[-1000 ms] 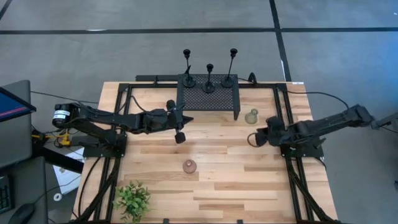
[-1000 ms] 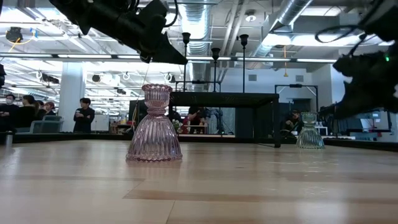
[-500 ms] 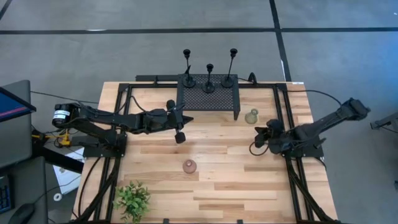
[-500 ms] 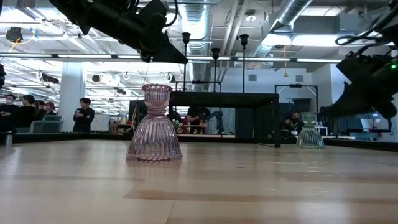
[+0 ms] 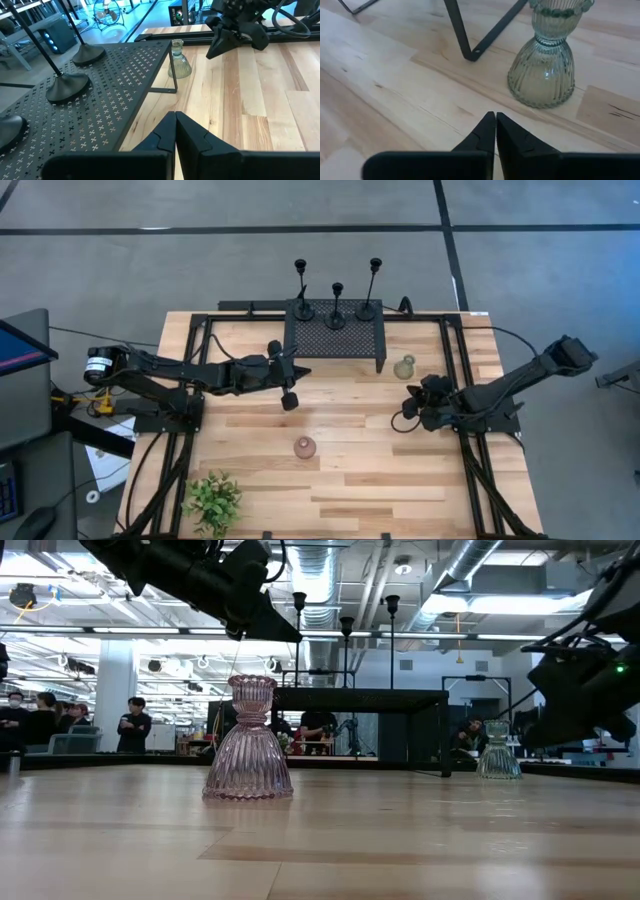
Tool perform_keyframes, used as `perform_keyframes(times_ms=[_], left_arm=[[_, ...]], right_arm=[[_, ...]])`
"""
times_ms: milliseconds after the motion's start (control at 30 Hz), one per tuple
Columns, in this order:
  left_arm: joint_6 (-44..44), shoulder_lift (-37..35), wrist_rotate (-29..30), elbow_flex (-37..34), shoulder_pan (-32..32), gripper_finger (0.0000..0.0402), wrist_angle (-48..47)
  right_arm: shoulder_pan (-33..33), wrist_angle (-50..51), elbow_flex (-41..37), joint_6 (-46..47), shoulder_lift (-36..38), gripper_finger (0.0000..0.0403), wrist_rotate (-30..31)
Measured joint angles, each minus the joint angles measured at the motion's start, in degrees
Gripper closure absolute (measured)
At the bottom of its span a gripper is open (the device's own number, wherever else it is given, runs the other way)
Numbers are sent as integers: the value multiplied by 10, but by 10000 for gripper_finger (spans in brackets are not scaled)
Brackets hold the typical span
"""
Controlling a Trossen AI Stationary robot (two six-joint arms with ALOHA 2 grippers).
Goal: Pick & Place candle stick holders
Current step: Put the green candle holder on the shelf
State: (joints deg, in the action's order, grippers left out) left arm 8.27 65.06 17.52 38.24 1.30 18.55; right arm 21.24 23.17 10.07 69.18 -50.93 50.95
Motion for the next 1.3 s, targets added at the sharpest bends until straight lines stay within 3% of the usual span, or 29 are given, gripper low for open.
perform_keyframes(times_ms=[167,467,567,833,1033,1300], left_arm=[[0,0,0,0,0,394,0],[0,0,0,0,0,394,0],[0,0,0,0,0,394,0],[0,0,0,0,0,394,0],[0,0,0,0,0,394,0],[0,0,0,0,0,394,0]], right_arm=[[-9,-4,0,-2,0,343,1],[-49,-17,0,-8,0,173,6],[-73,-21,0,-22,0,137,6],[-143,-96,0,-132,0,122,6],[-188,-106,0,-158,0,122,-1],[-229,-172,0,-242,0,122,-37]])
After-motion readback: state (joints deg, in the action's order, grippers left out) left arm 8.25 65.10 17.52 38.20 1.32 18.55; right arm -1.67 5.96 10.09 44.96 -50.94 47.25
